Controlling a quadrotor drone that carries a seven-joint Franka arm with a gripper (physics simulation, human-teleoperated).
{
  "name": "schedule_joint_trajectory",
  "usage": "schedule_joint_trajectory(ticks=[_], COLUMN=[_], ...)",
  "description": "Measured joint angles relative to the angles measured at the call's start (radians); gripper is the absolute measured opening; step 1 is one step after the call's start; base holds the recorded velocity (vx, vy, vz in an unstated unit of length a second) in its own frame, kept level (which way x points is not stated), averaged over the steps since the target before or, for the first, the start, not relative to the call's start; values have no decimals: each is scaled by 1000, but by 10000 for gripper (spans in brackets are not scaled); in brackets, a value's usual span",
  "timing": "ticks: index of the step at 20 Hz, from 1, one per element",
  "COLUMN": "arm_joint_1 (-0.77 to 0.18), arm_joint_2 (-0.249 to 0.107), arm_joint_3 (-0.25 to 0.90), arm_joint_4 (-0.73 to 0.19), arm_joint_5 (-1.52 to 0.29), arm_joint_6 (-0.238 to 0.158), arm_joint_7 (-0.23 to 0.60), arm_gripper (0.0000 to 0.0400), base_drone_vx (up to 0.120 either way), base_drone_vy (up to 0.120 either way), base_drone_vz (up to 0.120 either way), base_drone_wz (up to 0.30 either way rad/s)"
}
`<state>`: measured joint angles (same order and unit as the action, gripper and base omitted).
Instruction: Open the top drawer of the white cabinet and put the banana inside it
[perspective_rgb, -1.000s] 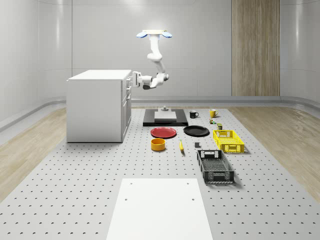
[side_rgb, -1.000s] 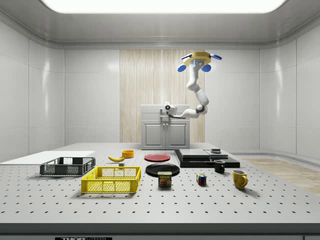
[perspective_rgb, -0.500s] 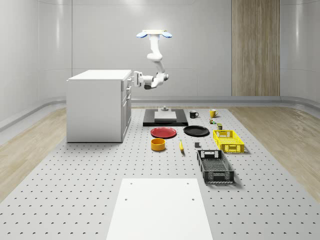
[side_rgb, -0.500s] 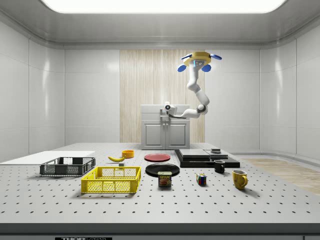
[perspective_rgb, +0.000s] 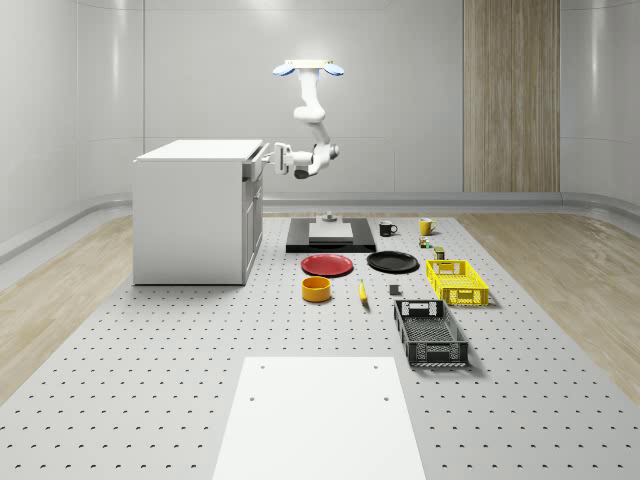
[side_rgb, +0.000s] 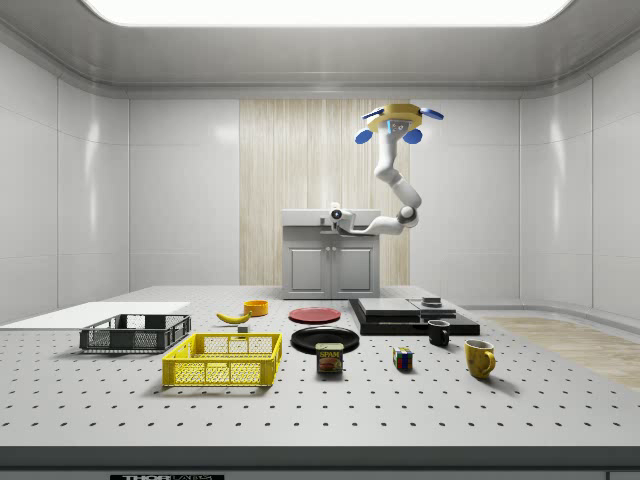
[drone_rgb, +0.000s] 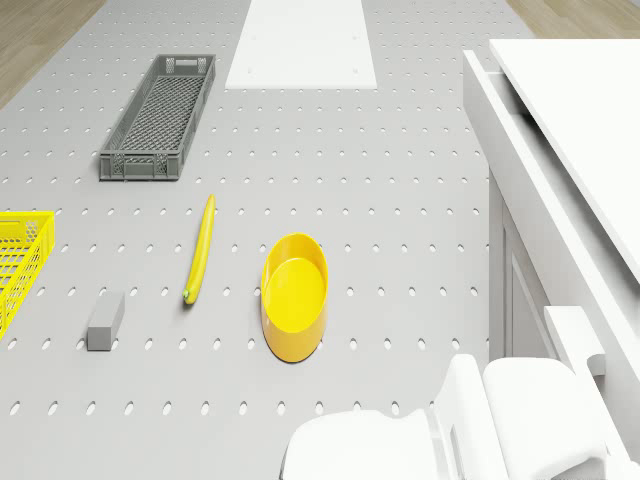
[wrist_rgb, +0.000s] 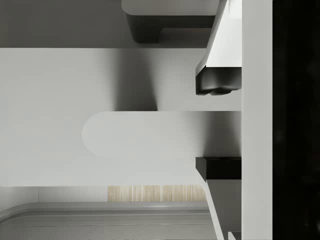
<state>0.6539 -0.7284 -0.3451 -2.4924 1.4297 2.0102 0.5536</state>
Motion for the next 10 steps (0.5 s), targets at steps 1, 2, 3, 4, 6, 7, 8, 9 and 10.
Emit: schedule_joint_trajectory(ticks=[1, 2, 3, 4, 6, 7, 8, 9, 10], arm_joint_1=[-7, -11, -5, 3, -2, -5, -9, -17, -25], arm_joint_2=[-12, -36, -59, -63, -67, -70, -72, -55, -57], arm_joint_3=[-8, -18, -40, -61, -86, -98, -110, -134, -143], arm_joint_4=[2, 12, 13, 2, -3, -5, -6, -23, -21], arm_joint_5=[-23, -81, -122, -123, -133, -140, -148, -148, -159], arm_joint_6=[-11, -20, -21, -21, -42, -54, -65, -86, -101], arm_joint_7=[36, 79, 83, 52, 48, 48, 50, -29, -8], arm_gripper=[187, 251, 288, 248, 211, 198, 192, 186, 187], base_drone_vx=[0, 0, 0, 0, 0, 0, 0, 0, 0], base_drone_vy=[0, 0, 0, 0, 0, 0, 0, 0, 0], base_drone_vz=[0, 0, 0, 0, 0, 0, 0, 0, 0], base_drone_wz=[0, 0, 0, 0, 0, 0, 0, 0, 0])
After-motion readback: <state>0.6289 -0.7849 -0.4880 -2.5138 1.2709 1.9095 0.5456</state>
